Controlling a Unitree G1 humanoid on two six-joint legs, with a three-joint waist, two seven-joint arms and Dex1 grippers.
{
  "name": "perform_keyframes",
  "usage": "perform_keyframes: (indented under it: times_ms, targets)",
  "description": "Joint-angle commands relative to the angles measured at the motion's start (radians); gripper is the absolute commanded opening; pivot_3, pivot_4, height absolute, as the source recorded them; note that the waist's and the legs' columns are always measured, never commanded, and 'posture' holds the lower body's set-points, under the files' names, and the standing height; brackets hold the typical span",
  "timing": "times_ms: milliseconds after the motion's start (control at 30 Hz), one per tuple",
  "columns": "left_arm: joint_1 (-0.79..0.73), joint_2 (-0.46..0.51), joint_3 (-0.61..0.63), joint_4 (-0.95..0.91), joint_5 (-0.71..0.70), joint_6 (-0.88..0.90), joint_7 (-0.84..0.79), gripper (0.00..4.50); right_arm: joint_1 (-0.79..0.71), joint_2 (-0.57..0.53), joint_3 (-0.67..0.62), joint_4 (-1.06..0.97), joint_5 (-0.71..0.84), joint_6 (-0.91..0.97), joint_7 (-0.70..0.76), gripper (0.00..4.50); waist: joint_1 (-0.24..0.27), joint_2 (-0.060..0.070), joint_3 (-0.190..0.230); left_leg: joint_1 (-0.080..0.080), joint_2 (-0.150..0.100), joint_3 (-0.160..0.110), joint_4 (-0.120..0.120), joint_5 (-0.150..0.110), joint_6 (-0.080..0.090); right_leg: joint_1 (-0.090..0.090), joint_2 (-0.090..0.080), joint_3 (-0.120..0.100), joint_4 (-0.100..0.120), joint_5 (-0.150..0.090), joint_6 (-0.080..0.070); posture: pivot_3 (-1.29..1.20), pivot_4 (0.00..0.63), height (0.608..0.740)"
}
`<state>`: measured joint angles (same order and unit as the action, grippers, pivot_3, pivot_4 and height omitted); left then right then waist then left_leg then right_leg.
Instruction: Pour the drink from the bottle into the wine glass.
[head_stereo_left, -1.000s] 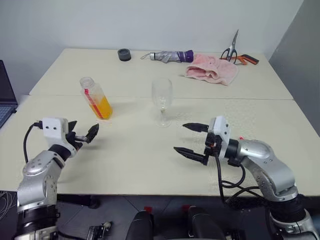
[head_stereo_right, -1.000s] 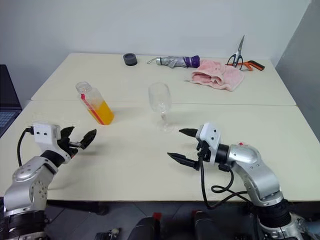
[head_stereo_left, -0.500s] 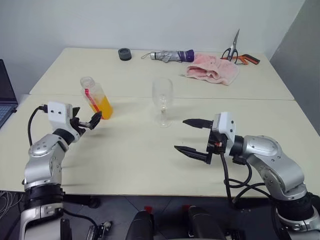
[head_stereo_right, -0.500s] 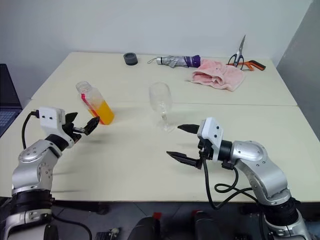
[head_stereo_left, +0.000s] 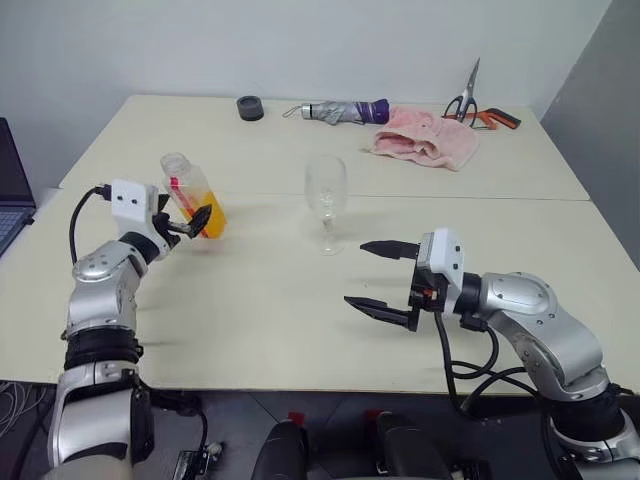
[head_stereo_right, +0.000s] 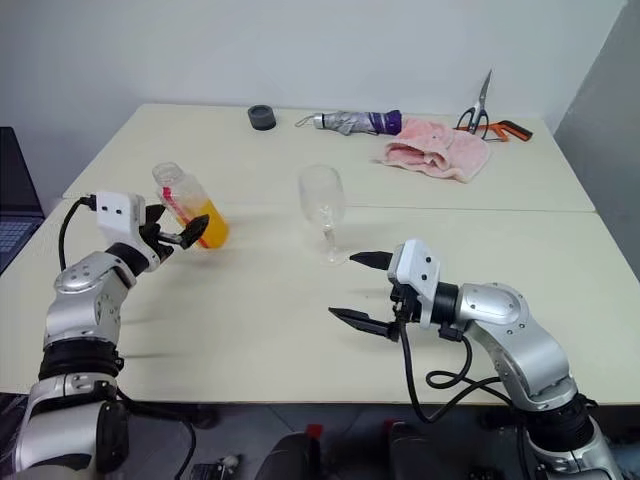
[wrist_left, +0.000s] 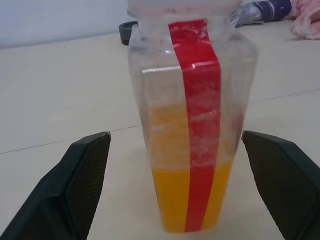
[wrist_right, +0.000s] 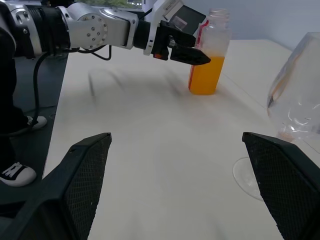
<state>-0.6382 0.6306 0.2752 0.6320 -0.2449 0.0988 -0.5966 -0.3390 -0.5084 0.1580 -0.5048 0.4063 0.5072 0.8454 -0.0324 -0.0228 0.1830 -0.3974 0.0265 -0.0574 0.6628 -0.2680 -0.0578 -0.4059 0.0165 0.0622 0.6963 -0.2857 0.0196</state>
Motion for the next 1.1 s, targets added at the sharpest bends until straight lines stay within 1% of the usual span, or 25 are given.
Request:
perform_keyframes:
  times_ms: [33,167,267,467,500,633,800,867,933,1100]
  targets:
    - [-0.082,0.017,-0.004,0.069,0.012,-0.052,-0.018,4.5,-0.034,0.002,-0.003,-0.012,-0.001,-0.031,-0.003,4.47,0.0,0.0,0.0,0.0,0.0,0.0,0.0,0.0,0.0,0.0,0.0,0.0,0.0,0.0,0.0,0.0,0.15,0.74]
    - [-0.141,0.013,-0.019,0.155,0.028,-0.096,-0.038,4.5,-0.047,0.004,0.001,-0.004,-0.004,-0.035,-0.004,4.47,0.0,0.0,0.0,0.0,0.0,0.0,0.0,0.0,0.0,0.0,0.0,0.0,0.0,0.0,0.0,0.0,0.15,0.74]
    - [-0.165,0.011,-0.024,0.2,0.035,-0.12,-0.043,3.92,-0.052,0.007,0.004,-0.001,-0.006,-0.038,-0.007,4.5,-0.001,0.0,0.0,0.0,0.0,0.0,0.0,0.0,0.0,0.0,0.0,0.0,0.0,0.0,0.0,0.0,0.15,0.74]
    - [-0.174,0.008,-0.03,0.229,0.036,-0.144,-0.057,2.04,-0.053,0.011,0.004,-0.007,-0.007,-0.036,-0.014,4.5,0.0,0.0,0.0,-0.001,0.0,0.0,0.0,0.0,0.0,0.0,0.0,-0.001,0.0,0.0,0.0,0.0,0.15,0.74]
    - [-0.172,0.008,-0.029,0.229,0.035,-0.144,-0.057,1.89,-0.053,0.011,0.004,-0.008,-0.006,-0.036,-0.015,4.5,0.0,0.0,0.0,-0.001,0.0,0.0,0.0,0.0,0.0,0.0,0.0,0.0,0.0,0.0,0.0,0.0,0.15,0.74]
    - [-0.135,-0.003,-0.026,0.177,0.024,-0.135,-0.059,1.86,-0.06,0.012,-0.006,-0.015,-0.003,-0.038,-0.03,4.5,0.0,0.0,0.0,-0.001,0.0,0.0,0.0,0.0,0.0,0.0,0.0,0.0,0.0,0.0,0.0,0.0,0.15,0.74]
    - [-0.096,-0.033,-0.082,-0.015,0.033,-0.092,-0.082,1.86,-0.076,0.025,-0.063,-0.044,0.036,-0.003,-0.091,4.5,0.001,0.0,0.0,-0.001,0.0,-0.001,0.0,0.0,0.0,0.0,-0.001,0.0,0.0,0.0,0.0,0.0,0.15,0.74]
    - [-0.111,-0.052,-0.115,-0.095,0.042,-0.064,-0.081,1.85,-0.092,0.042,-0.087,-0.053,0.051,0.014,-0.131,4.5,0.004,0.0,0.0,-0.002,0.0,-0.002,0.001,0.0,0.0,0.0,-0.001,-0.001,0.0,0.0,0.0,0.0,0.15,0.74]
    - [-0.129,-0.063,-0.14,-0.137,0.052,-0.045,-0.077,1.85,-0.104,0.055,-0.097,-0.056,0.059,0.029,-0.157,4.5,0.005,-0.001,0.0,-0.003,0.0,-0.003,0.002,0.0,0.0,0.0,-0.001,-0.002,0.0,0.0,0.0,0.0,0.15,0.74]
    - [-0.2,-0.075,-0.201,-0.165,0.085,-0.043,-0.094,1.85,-0.12,0.074,-0.104,-0.05,0.043,0.046,-0.235,4.5,0.002,-0.001,0.0,-0.002,0.0,-0.002,0.001,0.0,0.0,-0.001,-0.001,-0.001,0.0,0.0,0.0,0.0,0.15,0.74]
